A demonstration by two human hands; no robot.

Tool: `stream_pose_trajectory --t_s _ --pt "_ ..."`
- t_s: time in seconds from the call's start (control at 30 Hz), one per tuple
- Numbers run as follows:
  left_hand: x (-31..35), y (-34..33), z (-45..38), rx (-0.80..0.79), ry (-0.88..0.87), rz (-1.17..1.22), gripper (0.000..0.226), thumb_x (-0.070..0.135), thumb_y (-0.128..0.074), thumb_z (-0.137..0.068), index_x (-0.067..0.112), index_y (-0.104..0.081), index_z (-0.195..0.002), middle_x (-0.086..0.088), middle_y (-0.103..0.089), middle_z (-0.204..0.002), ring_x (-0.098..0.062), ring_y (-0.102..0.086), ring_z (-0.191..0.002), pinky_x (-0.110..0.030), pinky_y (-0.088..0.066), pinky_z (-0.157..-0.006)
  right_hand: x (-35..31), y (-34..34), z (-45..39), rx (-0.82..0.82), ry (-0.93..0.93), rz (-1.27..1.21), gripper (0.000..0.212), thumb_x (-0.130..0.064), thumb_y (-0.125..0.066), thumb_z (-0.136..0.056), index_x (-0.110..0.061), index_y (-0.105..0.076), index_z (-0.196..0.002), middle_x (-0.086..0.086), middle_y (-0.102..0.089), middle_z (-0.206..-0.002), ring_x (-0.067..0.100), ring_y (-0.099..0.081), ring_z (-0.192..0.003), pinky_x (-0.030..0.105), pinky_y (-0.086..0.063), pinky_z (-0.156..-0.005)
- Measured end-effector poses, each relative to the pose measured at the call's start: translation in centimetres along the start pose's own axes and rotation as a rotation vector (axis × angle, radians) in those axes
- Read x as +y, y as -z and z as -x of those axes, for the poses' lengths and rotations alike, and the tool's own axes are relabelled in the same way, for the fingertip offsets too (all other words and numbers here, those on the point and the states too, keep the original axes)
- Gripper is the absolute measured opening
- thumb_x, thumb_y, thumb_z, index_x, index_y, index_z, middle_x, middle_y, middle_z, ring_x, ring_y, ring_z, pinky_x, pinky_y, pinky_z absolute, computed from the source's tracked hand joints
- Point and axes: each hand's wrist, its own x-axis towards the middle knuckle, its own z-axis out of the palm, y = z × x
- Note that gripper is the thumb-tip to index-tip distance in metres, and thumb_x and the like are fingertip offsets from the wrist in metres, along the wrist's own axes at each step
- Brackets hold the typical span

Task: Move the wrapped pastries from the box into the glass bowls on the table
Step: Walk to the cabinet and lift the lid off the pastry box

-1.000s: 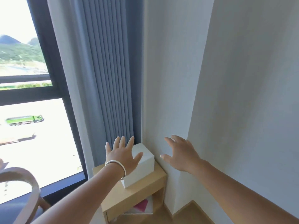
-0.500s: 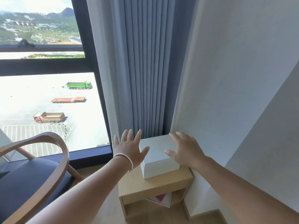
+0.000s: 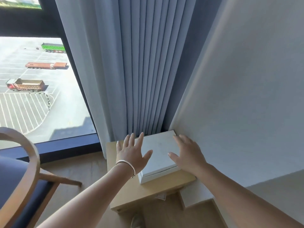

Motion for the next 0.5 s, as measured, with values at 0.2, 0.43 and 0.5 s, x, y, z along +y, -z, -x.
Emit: stream_pose_trajectory --t_s 0.2,0.43,0.5 --pt "-1.0 -2.2 -3.2 -0.100 0.064 0.085 0.076 0.070 -0.021 -0.088 0.035 0.007 -0.149 -0.003 -0.005 -0.160 -0.023 0.000 -0.146 -0.053 -0.006 -0.116 0.8 -2.0 -4.3 -0.078 -0.034 -0.005 0.073 -0.056 -0.049 -0.092 -0.026 -0.020 -0.153 0.002 -0.022 -0.160 0.025 -0.023 -0.144 0.040 -0.026 -0.116" --pt "-0.8 -6.3 -6.4 -0.207 0.226 0.455 0.082 0.067 -0.038 -0.088 0.035 0.007 -0.149 0.000 -0.004 -0.160 -0.025 -0.011 -0.145 -0.050 -0.021 -0.115 2.9 -5.5 -9.2 -0.206 -0.076 -0.046 0.073 -0.057 -0.048 -0.093 -0.027 -0.019 -0.153 0.003 -0.018 -0.161 0.025 -0.021 -0.145 0.047 -0.026 -0.116" --pt "-0.5 -8.1 -7.5 -0.241 0.287 0.558 0.086 0.065 -0.043 -0.087 0.033 0.006 -0.149 0.001 -0.004 -0.160 -0.024 -0.012 -0.145 -0.048 -0.023 -0.114 4.0 -6.8 -10.9 -0.239 -0.087 -0.057 0.073 -0.057 -0.047 -0.093 -0.027 -0.018 -0.153 0.003 -0.018 -0.161 0.025 -0.022 -0.145 0.047 -0.026 -0.116"
